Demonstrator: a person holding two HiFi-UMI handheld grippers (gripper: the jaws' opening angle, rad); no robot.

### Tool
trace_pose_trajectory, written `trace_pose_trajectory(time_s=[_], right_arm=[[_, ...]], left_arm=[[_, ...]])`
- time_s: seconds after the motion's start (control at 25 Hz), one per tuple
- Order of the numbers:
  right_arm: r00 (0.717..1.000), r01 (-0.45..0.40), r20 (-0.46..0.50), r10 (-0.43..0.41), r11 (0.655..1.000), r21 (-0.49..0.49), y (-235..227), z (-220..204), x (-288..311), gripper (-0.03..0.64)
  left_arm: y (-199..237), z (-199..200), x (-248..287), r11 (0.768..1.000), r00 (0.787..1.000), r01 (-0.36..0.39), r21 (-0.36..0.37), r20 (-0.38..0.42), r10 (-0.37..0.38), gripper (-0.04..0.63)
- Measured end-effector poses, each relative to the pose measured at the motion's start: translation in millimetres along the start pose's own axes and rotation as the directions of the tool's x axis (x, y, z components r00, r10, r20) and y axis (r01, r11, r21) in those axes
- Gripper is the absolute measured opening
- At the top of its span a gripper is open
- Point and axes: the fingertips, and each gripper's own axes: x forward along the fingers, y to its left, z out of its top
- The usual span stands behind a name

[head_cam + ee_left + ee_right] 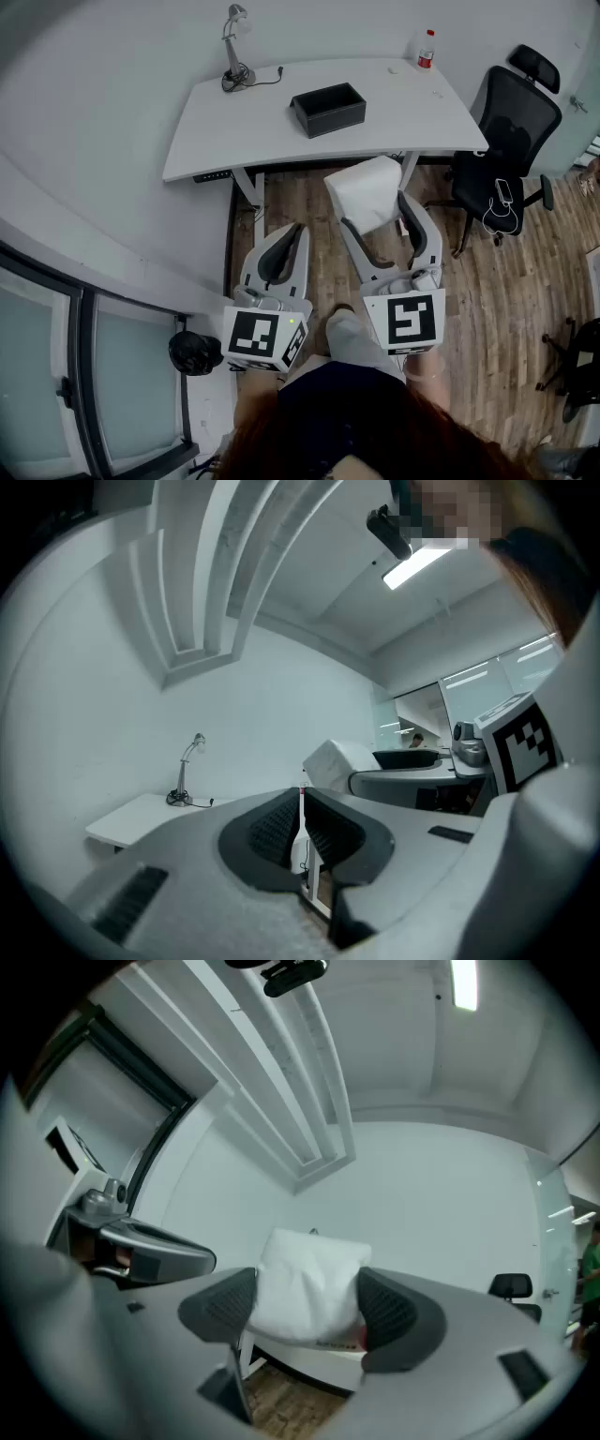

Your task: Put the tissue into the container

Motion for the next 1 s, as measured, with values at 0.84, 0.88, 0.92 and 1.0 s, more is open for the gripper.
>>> trace_pose_trajectory(time_s=[0.84,0.88,0.92,1.0], right_arm=[[1.0,-0.015,0.013,0.016,1.0,-0.015,-31.3,-12.4,31.7,0.351],[1.0,-0.018,0.013,0.018,1.0,-0.016,-33.1,-13.2,37.1,0.35],[1.0,-0.02,0.013,0.02,1.0,-0.018,-34.8,-14.2,42.7,0.35],[1.0,-0.025,0.011,0.025,0.999,-0.025,-37.9,-16.3,54.4,0.348]], left_arm=[[1.2,-5.7,54.1,1.0,1.0,0.018,0.002,-0.006,-0.018,0.037],[3.9,-6.4,59.6,1.0,1.0,0.019,0.002,-0.007,-0.018,0.037],[7.0,-7.2,65.1,1.0,1.0,0.019,0.003,-0.008,-0.019,0.037],[14.1,-8.7,76.3,1.0,1.0,0.018,0.005,-0.011,-0.018,0.037]])
